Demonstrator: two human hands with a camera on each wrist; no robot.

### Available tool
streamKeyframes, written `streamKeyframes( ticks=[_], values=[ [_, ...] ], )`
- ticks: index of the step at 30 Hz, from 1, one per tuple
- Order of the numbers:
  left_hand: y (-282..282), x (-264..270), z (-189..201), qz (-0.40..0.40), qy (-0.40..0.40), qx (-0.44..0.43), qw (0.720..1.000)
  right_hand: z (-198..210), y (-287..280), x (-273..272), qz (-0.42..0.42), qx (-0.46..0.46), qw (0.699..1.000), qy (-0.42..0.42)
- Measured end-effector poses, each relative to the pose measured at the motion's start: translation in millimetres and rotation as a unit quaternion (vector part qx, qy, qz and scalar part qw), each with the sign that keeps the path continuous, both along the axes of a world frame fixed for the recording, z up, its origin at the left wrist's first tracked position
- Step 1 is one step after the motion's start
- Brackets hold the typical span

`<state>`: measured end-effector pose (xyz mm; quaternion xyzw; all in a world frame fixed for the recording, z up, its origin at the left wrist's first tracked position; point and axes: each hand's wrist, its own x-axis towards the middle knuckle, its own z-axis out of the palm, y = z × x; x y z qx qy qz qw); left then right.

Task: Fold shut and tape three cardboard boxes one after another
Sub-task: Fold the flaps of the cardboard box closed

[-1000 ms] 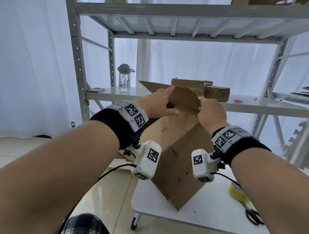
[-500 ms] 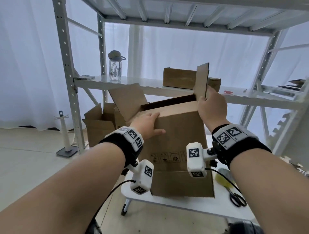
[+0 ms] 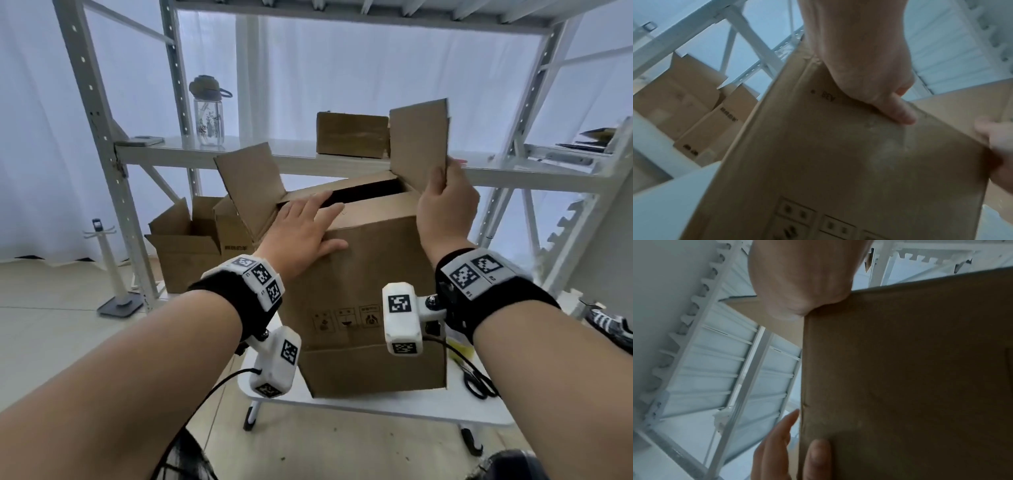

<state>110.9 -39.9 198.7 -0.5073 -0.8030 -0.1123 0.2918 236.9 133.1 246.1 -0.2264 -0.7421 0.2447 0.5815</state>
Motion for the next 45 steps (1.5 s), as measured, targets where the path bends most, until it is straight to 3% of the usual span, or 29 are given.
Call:
streamKeyframes(
  ticks=[2,4,8,12,16,21,25,28,31,34,36,39,42,45],
  values=[
    [-2.9,2.4,1.8,-0.045,0.1,0.03,0.994,8.5,1.5,-7.0,0.014,-0.048,0.997,0.062],
    [-4.5,0.8,5.8,-0.058,0.147,0.041,0.987,12.3,0.9,-14.4,0.022,-0.089,0.99,0.104],
    [-12.0,2.9,21.0,0.018,0.036,-0.027,0.999,-5.9,-9.2,-20.4,0.053,-0.137,0.984,0.104],
    [-14.8,-12.1,3.2,0.061,-0.049,-0.059,0.995,-35.4,-11.8,-21.6,0.106,-0.078,0.991,-0.03],
    [-4.1,-16.0,-12.0,0.041,0.014,-0.009,0.999,-41.8,-1.9,-17.4,0.132,0.018,0.981,-0.141],
    [6.9,-8.7,-19.0,0.041,0.044,0.019,0.998,-33.2,-2.6,-20.8,0.204,0.087,0.932,-0.285],
    [-4.0,-13.0,-22.1,-0.004,0.011,0.052,0.999,-44.0,-7.7,-20.0,0.109,0.189,0.882,-0.417],
    [-21.9,-15.3,-21.6,0.031,0.025,0.093,0.995,-39.5,-9.5,-17.2,0.109,0.173,0.861,-0.466],
    [-38.9,-17.9,-14.0,0.064,0.1,0.13,0.984,-29.1,-12.3,-21.1,0.157,0.061,0.868,-0.467],
    [-48.8,-18.0,-1.1,0.095,0.138,0.123,0.978,-22.6,-13.9,-32.2,0.152,0.049,0.864,-0.478],
    [-53.6,-16.2,8.2,0.14,0.111,0.143,0.974,-21.2,-15.3,-37.5,0.144,0.052,0.858,-0.491],
    [-59.1,-14.9,15.0,0.181,-0.007,0.183,0.966,-18.8,-16.7,-39.8,0.146,0.045,0.854,-0.497],
    [-56.0,-14.1,11.9,0.155,-0.127,0.191,0.961,-16.7,-16.5,-37.6,0.155,0.042,0.847,-0.507],
    [-42.4,-6.2,9.4,0.139,-0.148,0.158,0.966,-15.6,-15.4,-31.4,0.167,0.037,0.846,-0.506]
  ],
)
